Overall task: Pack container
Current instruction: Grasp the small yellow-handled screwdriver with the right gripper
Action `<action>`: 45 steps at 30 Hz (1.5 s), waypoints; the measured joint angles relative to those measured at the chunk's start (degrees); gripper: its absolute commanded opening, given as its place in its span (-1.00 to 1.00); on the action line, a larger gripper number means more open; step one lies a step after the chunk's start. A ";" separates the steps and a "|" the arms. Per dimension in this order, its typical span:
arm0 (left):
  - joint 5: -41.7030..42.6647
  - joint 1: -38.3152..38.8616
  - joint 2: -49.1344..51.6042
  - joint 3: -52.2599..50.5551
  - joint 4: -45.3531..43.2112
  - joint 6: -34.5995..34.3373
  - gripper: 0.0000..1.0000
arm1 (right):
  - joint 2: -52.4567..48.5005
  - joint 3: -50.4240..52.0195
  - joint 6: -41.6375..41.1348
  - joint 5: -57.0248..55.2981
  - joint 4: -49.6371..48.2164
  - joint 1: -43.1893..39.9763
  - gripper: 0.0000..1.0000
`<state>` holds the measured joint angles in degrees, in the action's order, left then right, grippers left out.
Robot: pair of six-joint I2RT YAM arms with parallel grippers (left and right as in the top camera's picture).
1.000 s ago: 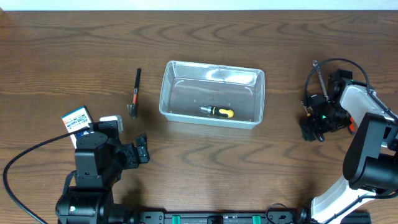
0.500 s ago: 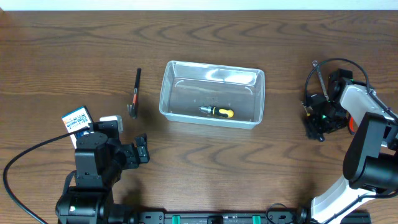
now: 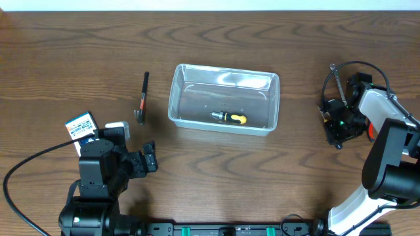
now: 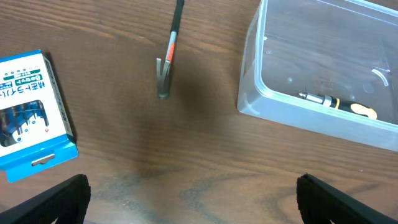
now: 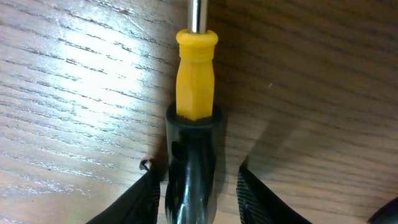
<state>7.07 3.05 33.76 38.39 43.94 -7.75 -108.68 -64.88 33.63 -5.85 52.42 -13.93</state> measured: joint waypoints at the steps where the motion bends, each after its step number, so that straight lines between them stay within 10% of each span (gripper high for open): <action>1: 0.00 0.00 0.00 0.00 0.00 0.00 0.96 | 0.00 0.00 0.02 0.00 0.00 0.00 -0.24; 10: 0.02 0.00 0.00 0.00 0.00 0.00 0.96 | 0.00 -0.02 -0.24 -0.02 0.00 0.02 -0.67; 45: 0.00 0.00 0.00 0.00 0.00 0.00 0.96 | 0.00 -1.22 -3.10 3.74 -2.01 0.61 -0.98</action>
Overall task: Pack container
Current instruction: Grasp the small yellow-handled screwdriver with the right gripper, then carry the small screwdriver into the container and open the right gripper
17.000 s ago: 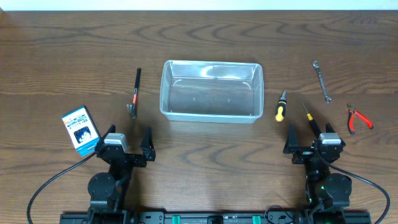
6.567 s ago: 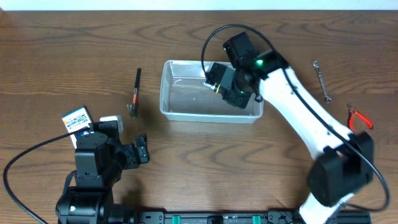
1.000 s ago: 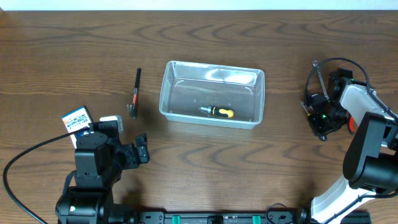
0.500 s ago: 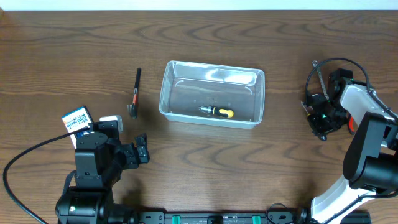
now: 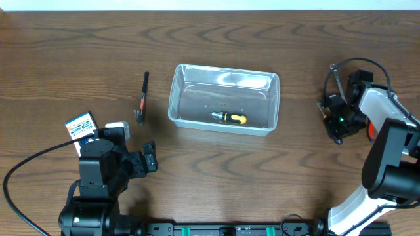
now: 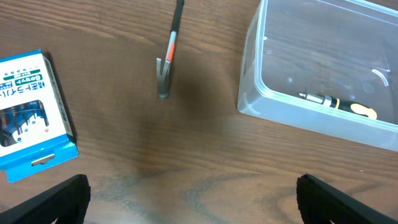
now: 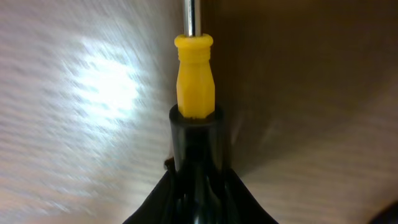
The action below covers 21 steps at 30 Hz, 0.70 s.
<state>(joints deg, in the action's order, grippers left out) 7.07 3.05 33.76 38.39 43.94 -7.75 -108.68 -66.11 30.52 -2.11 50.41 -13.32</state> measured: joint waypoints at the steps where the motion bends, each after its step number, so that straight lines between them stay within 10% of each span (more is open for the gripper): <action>1: 0.02 0.00 0.00 0.00 0.00 0.00 0.96 | 0.00 -0.48 -0.61 0.68 0.26 0.55 -0.98; 21: 0.00 0.00 0.00 0.00 0.00 0.00 0.96 | 14.16 -27.96 -6.54 1.29 9.18 32.57 -0.98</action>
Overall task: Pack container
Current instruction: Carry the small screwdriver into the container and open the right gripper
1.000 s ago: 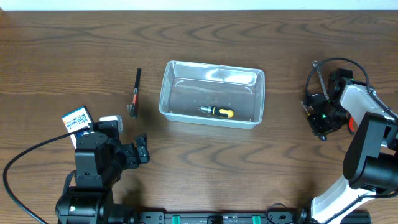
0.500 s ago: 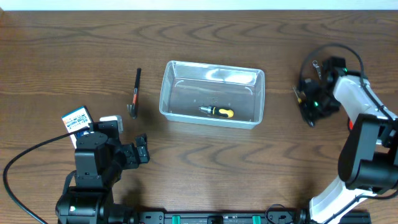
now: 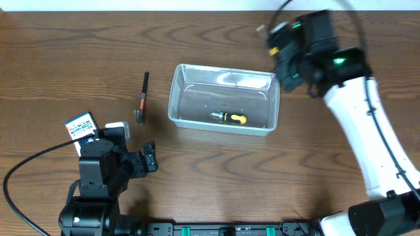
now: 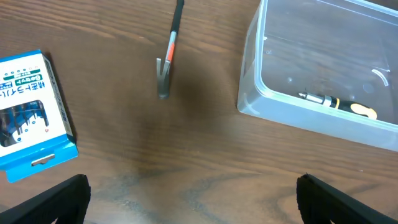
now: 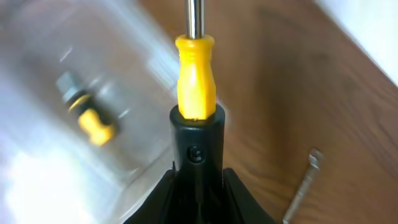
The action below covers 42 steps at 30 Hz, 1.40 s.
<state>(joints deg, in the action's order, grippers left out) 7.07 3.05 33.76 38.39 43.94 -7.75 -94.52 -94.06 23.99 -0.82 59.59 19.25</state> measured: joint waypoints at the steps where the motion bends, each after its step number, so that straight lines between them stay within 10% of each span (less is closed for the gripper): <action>1: 0.02 0.00 0.00 0.00 0.00 0.00 0.96 | -0.98 0.02 2.34 0.26 1.05 1.97 -0.98; 11: 0.00 0.00 0.00 0.00 0.00 0.00 0.96 | -13.92 0.07 22.16 3.85 -2.38 8.15 -0.98; 25: 0.02 0.00 0.00 0.00 0.00 0.00 0.96 | -28.70 0.46 26.38 6.01 -3.72 8.07 -0.96; 33: 0.00 0.00 0.00 0.00 0.00 0.00 0.96 | -28.70 0.48 26.40 6.16 -3.67 7.96 0.05; 42: 0.02 0.00 0.00 0.00 0.02 0.00 0.96 | -28.70 0.42 25.24 4.55 -3.78 7.87 -0.07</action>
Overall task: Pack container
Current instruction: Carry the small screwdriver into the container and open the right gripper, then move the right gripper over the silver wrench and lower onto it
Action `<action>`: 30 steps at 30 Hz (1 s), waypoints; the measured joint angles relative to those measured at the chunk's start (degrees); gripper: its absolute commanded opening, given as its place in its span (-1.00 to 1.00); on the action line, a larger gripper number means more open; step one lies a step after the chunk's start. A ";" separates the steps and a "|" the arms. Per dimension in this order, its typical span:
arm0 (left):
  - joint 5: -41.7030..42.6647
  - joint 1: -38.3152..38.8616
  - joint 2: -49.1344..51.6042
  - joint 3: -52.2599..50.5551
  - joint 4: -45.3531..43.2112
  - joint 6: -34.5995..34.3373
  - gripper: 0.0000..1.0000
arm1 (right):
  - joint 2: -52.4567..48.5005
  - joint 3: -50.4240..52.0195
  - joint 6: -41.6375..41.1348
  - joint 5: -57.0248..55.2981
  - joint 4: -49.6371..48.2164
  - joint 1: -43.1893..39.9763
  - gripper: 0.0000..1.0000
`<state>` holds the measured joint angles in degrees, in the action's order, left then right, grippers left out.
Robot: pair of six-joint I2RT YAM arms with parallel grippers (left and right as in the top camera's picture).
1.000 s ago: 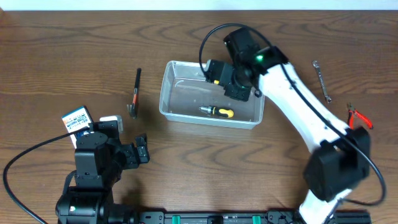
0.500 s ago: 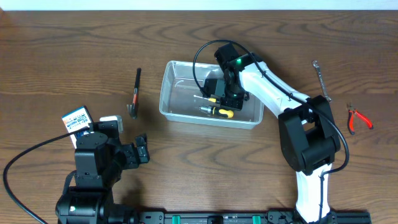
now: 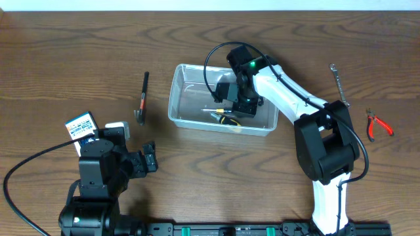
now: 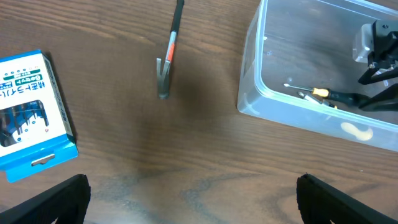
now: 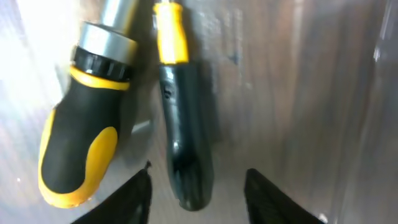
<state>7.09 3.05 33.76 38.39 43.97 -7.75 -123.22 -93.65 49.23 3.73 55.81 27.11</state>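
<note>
A clear plastic container [image 3: 173, 98] stands mid-table. Inside it lie two screwdrivers side by side: a stubby one with a black and yellow handle [image 5: 81, 146] and a slim black one with a yellow collar [image 5: 180, 130]. My right gripper [image 5: 199, 199] is down in the container, open, its fingers on either side of the slim screwdriver's butt without gripping it. In the left wrist view that screwdriver [image 4: 339, 96] rests on the container floor. My left gripper [image 4: 193, 202] is open and empty over bare table near the front left.
A small dark hammer-like tool [image 3: 142, 98] lies left of the container, and a blue and white box [image 3: 81, 126] lies further left. A wrench [image 3: 338, 82] and red pliers [image 3: 379, 124] lie at the right. The left arm's base sits at the front left.
The right gripper was shut on the slim screwdriver above the container's far right corner. Now it is inside the container, open, with that screwdriver lying beside the stubby one.
At first the right gripper stood open around the slim screwdriver on the table at the far right. Then it was shut on it, later holding it over the container's corner. Now the screwdriver lies in the container, let go. The left arm stayed still.
</note>
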 measured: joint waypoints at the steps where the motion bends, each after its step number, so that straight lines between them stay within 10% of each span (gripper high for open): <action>1: -0.02 0.00 0.00 0.00 -0.02 0.00 0.96 | 0.00 -0.17 -1.03 -0.85 0.24 -0.02 -0.08; 6: 0.00 0.00 0.00 0.00 0.00 0.00 0.96 | 0.52 -5.73 -6.67 -4.02 3.34 -0.33 0.01; 10: 0.00 0.00 0.00 0.00 0.00 0.00 0.96 | 4.57 -13.14 -13.77 -4.94 4.76 -1.57 0.97; 20: 0.00 0.00 0.00 0.00 -0.02 0.00 0.96 | 23.17 -22.80 -38.86 -5.49 11.89 -22.08 0.99; 30: 0.00 0.00 0.00 0.00 0.00 0.00 0.96 | 13.07 -22.38 -41.94 -5.66 13.88 -36.11 0.99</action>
<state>7.09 3.05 33.76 38.39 43.97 -7.75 -110.15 -116.03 7.29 -1.93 69.69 -8.99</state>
